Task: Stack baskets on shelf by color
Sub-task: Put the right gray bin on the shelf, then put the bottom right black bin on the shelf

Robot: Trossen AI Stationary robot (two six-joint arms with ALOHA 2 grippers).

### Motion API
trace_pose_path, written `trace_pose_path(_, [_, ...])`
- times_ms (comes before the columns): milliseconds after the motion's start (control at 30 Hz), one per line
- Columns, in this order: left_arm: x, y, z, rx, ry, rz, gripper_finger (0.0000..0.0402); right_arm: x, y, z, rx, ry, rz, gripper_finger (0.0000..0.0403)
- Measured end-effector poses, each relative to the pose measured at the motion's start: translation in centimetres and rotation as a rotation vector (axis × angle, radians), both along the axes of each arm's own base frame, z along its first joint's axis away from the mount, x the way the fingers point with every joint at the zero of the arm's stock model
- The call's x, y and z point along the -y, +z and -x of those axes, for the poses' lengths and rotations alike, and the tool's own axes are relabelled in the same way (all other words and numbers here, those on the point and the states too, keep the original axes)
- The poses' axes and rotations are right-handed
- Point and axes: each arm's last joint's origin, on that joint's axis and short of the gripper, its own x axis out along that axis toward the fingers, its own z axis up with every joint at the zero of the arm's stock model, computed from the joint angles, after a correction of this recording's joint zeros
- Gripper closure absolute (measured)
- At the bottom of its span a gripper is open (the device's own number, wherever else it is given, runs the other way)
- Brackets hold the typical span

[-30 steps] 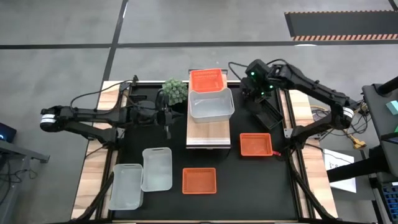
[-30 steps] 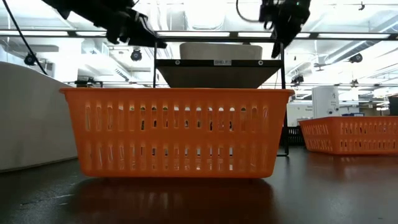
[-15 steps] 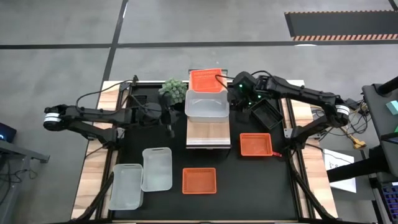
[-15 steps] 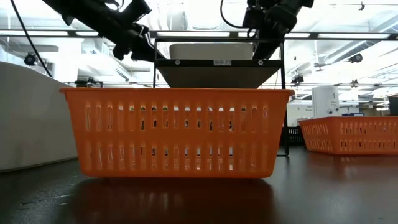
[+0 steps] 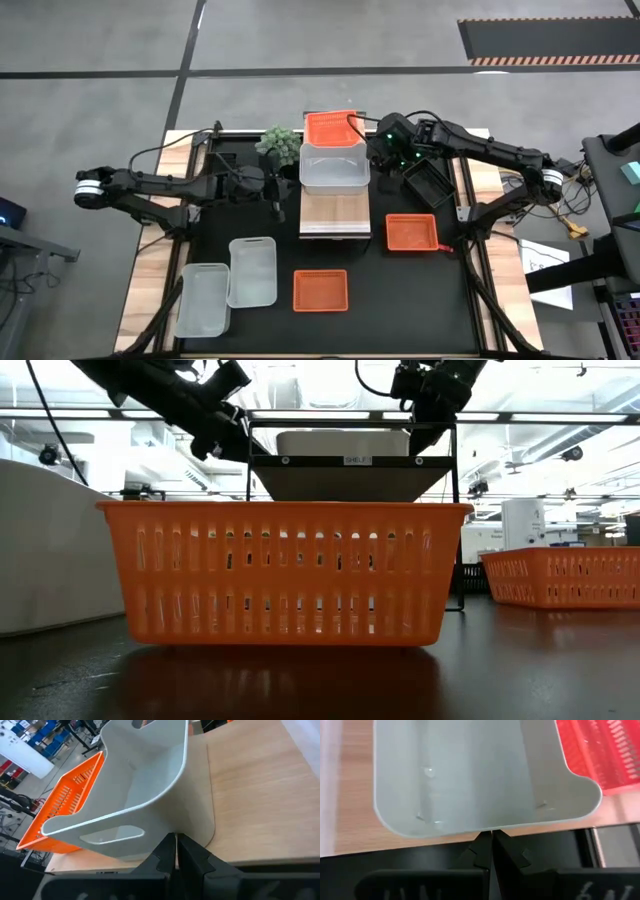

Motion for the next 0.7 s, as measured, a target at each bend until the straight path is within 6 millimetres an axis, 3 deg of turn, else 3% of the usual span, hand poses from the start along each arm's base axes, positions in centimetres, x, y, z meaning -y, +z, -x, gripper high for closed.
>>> trace_pose_path(300, [-0.3, -0.7, -0.9, -0.017, 0.038, -0.014, 0.04, 0.1, 0.0, 0.1, -0.014, 0.008, 0.037, 0.0394])
trace_pose_path(467, [-0.8, -0.2, 0.1, -0.044, 0.204, -0.085, 0.04, 0.3, -0.2, 0.4, -0.081, -0.017, 0.124, 0.0394])
trace_pose_path(700, [-3.1, 0.7, 1.8, -0.034, 0.31, -0.112, 0.04, 2.0, -0.2, 1.3, -0.139, -0.054, 0.215, 0.0394])
